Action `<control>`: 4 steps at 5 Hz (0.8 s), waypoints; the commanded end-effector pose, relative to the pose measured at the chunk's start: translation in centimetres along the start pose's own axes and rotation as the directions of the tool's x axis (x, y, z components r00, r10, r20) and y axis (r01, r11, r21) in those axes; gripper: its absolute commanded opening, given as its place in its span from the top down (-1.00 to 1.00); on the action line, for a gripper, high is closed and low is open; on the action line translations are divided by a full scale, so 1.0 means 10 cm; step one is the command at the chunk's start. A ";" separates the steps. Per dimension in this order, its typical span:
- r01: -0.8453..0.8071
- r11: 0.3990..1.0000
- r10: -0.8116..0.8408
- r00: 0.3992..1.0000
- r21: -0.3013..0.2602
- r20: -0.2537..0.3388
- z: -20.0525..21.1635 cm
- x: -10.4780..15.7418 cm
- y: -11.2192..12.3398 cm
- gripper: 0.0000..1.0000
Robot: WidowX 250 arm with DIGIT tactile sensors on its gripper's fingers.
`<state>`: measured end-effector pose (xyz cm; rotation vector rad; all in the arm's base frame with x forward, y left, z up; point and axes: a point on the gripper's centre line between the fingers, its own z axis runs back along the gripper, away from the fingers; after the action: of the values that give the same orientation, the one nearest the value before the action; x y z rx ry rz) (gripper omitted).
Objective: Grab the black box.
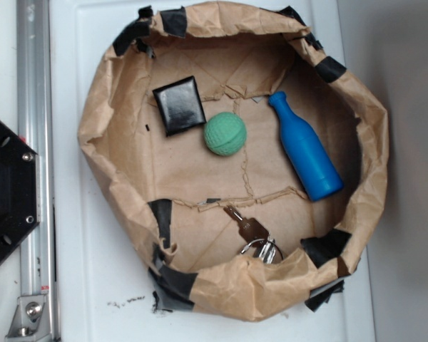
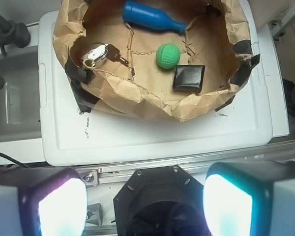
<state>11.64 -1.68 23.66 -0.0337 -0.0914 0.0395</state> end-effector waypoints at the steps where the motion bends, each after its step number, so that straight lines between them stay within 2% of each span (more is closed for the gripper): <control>1: 0.000 1.000 0.000 1.000 0.000 0.000 0.00 0.00 0.00 -1.00; 2: -0.058 0.998 0.059 0.998 0.037 -0.011 -0.07 0.44 0.23 -1.00; 3: -0.082 0.995 0.083 0.997 0.055 -0.007 -0.20 0.77 0.26 -1.00; 4: -0.067 0.998 0.067 0.997 0.008 0.030 -0.54 1.05 0.33 -1.00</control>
<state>22.33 1.18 18.21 -0.0348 -0.0843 0.0863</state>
